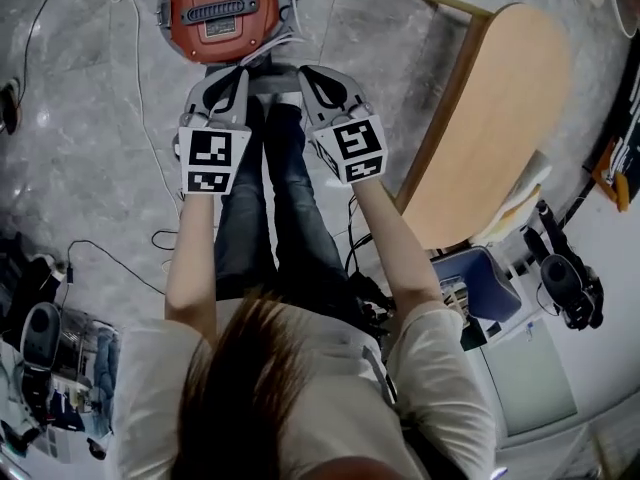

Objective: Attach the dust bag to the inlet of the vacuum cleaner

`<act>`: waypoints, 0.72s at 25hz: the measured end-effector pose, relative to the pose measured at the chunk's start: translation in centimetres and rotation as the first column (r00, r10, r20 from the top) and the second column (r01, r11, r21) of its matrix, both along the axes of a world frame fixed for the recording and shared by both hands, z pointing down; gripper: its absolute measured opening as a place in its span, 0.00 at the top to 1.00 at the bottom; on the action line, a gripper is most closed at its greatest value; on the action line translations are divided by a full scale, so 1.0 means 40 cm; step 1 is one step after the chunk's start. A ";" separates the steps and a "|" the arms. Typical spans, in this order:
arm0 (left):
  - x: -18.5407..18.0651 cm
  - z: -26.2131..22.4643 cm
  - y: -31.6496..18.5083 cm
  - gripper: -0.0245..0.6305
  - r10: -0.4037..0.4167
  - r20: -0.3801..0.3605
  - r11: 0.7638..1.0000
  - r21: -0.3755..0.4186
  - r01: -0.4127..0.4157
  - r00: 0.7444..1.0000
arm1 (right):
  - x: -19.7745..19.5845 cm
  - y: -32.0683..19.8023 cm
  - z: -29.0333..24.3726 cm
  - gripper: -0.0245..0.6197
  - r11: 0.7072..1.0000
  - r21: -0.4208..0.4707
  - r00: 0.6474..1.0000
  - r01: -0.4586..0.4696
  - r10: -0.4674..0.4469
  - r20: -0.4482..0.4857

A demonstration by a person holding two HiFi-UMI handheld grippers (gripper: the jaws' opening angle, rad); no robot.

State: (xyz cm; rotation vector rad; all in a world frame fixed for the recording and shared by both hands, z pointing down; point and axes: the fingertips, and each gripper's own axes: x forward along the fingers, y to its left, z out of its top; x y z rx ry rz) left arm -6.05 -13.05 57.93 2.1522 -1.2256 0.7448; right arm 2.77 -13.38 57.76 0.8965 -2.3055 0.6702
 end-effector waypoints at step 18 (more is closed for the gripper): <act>-0.066 -0.683 -0.103 0.94 -0.101 -0.057 0.922 0.371 0.115 0.993 | -0.064 -0.108 -0.746 0.96 0.943 0.323 0.984 -0.086 0.031 0.173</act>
